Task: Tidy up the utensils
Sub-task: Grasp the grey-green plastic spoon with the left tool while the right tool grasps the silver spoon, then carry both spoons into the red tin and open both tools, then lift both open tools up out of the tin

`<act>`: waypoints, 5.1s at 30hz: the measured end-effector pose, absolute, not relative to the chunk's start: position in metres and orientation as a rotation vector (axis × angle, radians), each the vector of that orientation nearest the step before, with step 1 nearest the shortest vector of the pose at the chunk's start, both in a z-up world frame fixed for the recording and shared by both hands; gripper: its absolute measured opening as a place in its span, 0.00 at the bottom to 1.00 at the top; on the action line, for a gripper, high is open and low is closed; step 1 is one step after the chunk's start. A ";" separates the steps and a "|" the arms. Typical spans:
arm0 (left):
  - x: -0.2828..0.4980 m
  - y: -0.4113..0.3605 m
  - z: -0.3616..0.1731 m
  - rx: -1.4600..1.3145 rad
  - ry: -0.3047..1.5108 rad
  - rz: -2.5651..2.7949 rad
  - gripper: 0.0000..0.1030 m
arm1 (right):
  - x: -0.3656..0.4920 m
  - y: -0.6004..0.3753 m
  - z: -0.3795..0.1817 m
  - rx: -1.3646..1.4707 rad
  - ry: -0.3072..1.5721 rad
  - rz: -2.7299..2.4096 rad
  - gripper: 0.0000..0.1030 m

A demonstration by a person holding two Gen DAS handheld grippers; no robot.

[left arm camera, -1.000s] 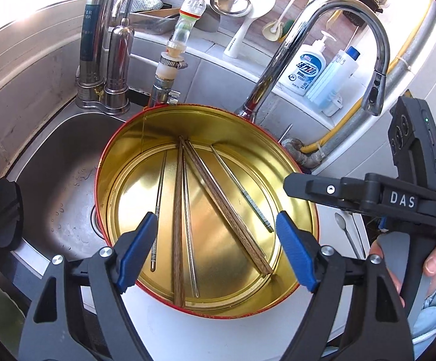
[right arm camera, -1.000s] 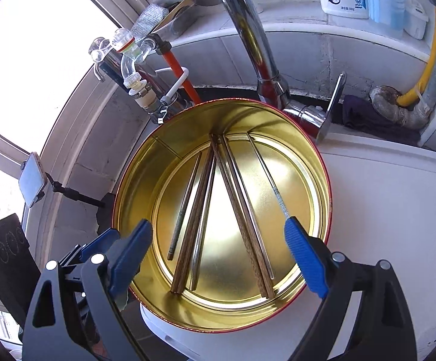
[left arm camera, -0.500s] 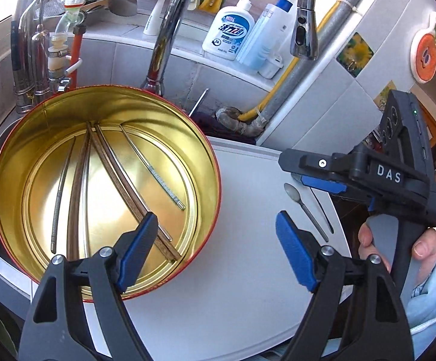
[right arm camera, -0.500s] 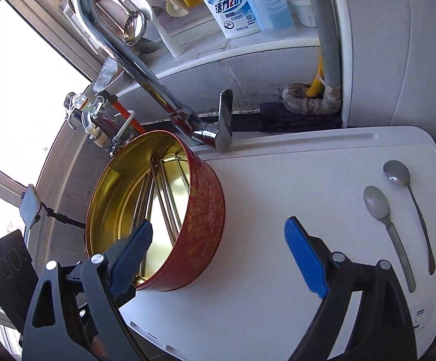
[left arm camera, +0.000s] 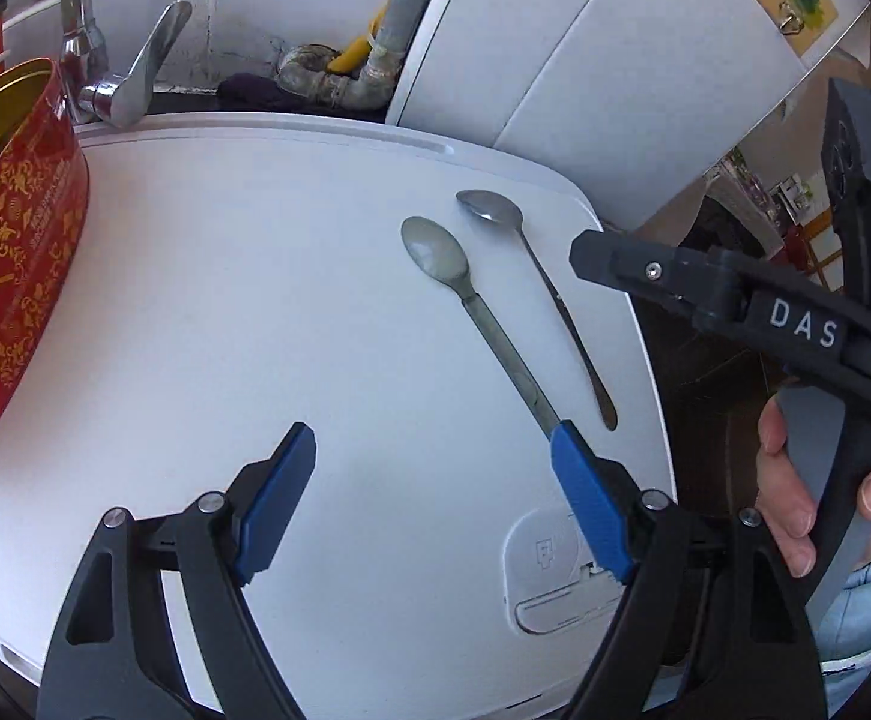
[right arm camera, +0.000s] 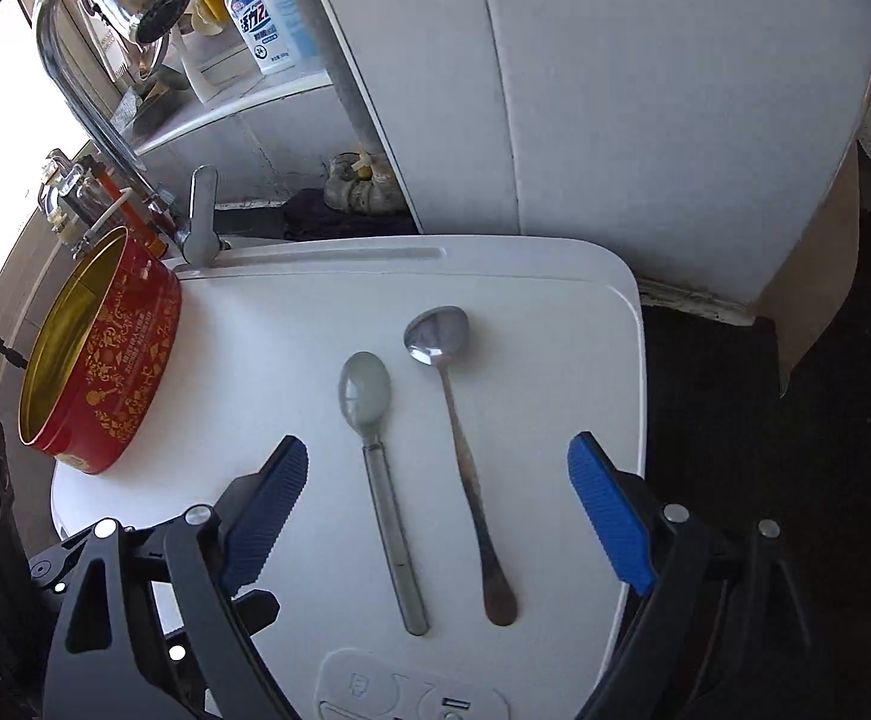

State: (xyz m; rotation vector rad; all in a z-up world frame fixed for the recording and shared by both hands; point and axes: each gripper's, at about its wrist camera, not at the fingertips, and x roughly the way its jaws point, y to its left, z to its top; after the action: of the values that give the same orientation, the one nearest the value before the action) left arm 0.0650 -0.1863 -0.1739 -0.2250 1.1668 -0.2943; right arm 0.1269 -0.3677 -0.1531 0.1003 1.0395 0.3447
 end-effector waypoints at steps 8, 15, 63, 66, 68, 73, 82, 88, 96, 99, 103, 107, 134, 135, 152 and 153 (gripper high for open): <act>0.081 -0.228 -0.191 -0.173 1.121 -0.168 0.77 | 0.158 -0.379 -0.174 0.042 1.076 0.406 0.75; 0.086 -0.232 -0.195 -0.067 1.046 -0.058 0.77 | 0.173 -0.351 -0.186 -0.035 1.089 0.430 0.64; 0.025 0.086 -0.072 -0.328 0.794 0.007 0.10 | 0.079 -0.147 -0.067 0.084 0.845 0.602 0.04; 0.043 0.140 -0.070 -0.348 0.814 -0.015 0.10 | 0.085 -0.092 -0.058 0.077 0.858 0.579 0.04; 0.058 0.164 -0.069 -0.342 0.830 -0.032 0.10 | 0.090 -0.066 -0.053 0.086 0.869 0.575 0.04; 0.085 0.189 -0.073 -0.319 0.863 -0.117 0.10 | 0.106 -0.025 -0.054 0.062 0.896 0.524 0.04; 0.114 0.194 -0.117 -0.323 1.014 -0.208 0.10 | 0.144 0.015 -0.096 0.002 1.059 0.480 0.04; 0.133 0.198 -0.138 -0.328 1.063 -0.209 0.10 | 0.164 0.024 -0.120 -0.022 1.125 0.447 0.04; 0.137 0.200 -0.149 -0.319 1.091 -0.218 0.10 | 0.174 0.034 -0.136 -0.044 1.165 0.447 0.04; 0.137 0.200 -0.149 -0.311 1.092 -0.215 0.11 | 0.174 0.039 -0.135 -0.048 1.164 0.464 0.05; 0.131 0.190 -0.141 -0.201 1.067 -0.166 0.20 | 0.171 0.035 -0.121 0.011 1.101 0.464 0.40; 0.125 0.186 -0.132 -0.154 1.018 -0.156 0.55 | 0.165 0.029 -0.106 0.046 1.026 0.454 0.61; 0.106 0.188 -0.119 -0.164 0.969 -0.144 0.68 | 0.140 0.019 -0.090 0.033 0.996 0.443 0.77; 0.103 0.188 -0.116 -0.167 0.953 -0.146 0.72 | 0.136 0.017 -0.086 0.043 0.976 0.435 0.87; 0.059 0.176 -0.094 -0.171 0.900 -0.177 0.78 | 0.074 -0.042 -0.063 0.222 0.849 0.353 0.91; 0.056 0.176 -0.094 -0.171 0.903 -0.181 0.78 | 0.070 -0.045 -0.063 0.231 0.846 0.349 0.91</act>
State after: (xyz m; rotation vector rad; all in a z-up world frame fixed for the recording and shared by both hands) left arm 0.0564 0.1759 -0.0941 -0.1705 0.9025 -0.1811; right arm 0.0704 -0.0445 -0.0632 0.2312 0.8459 0.3487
